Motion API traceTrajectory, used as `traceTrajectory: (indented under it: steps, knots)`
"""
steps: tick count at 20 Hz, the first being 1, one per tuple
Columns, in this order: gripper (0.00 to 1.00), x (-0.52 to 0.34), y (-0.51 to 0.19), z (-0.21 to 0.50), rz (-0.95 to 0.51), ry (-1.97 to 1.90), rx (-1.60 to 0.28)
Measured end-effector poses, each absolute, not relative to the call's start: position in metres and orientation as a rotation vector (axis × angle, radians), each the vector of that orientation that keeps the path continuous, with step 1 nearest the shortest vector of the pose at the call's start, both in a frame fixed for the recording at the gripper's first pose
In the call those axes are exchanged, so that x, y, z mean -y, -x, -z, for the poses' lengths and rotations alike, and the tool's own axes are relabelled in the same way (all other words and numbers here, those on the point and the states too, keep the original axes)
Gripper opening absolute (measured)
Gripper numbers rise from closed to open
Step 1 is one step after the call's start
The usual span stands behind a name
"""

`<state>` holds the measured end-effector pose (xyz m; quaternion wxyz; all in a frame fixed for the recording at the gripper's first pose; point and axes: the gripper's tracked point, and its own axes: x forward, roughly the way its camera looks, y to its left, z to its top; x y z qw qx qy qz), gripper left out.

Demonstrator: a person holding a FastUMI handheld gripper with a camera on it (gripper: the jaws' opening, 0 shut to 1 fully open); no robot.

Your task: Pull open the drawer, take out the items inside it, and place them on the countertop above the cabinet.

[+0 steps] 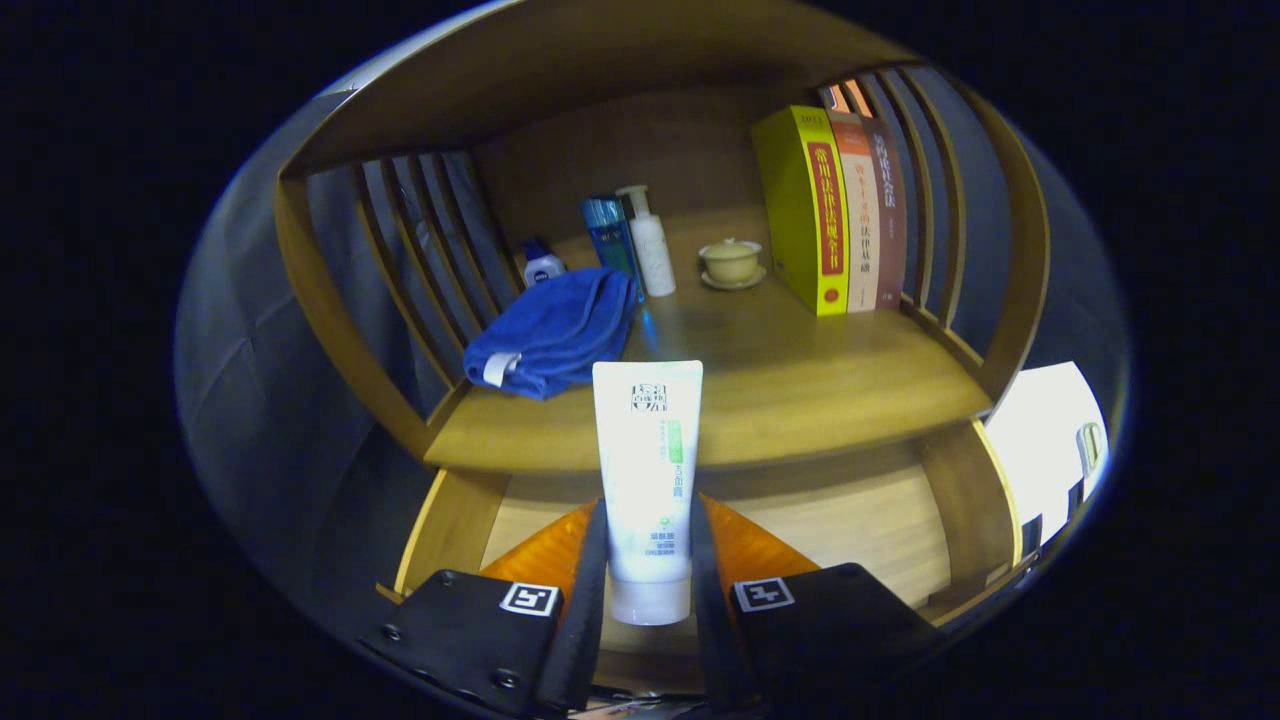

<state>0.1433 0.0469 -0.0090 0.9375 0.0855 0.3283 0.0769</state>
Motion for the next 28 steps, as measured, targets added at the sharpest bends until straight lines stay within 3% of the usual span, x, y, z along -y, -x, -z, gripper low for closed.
traceTrajectory:
  steps: [10,28]
  knots:
    - [0.50,-0.034,-0.241,0.020,-0.082,-0.139,-0.649]
    - [0.54,-0.028,-0.270,0.056,-0.017,-0.107,-0.690]
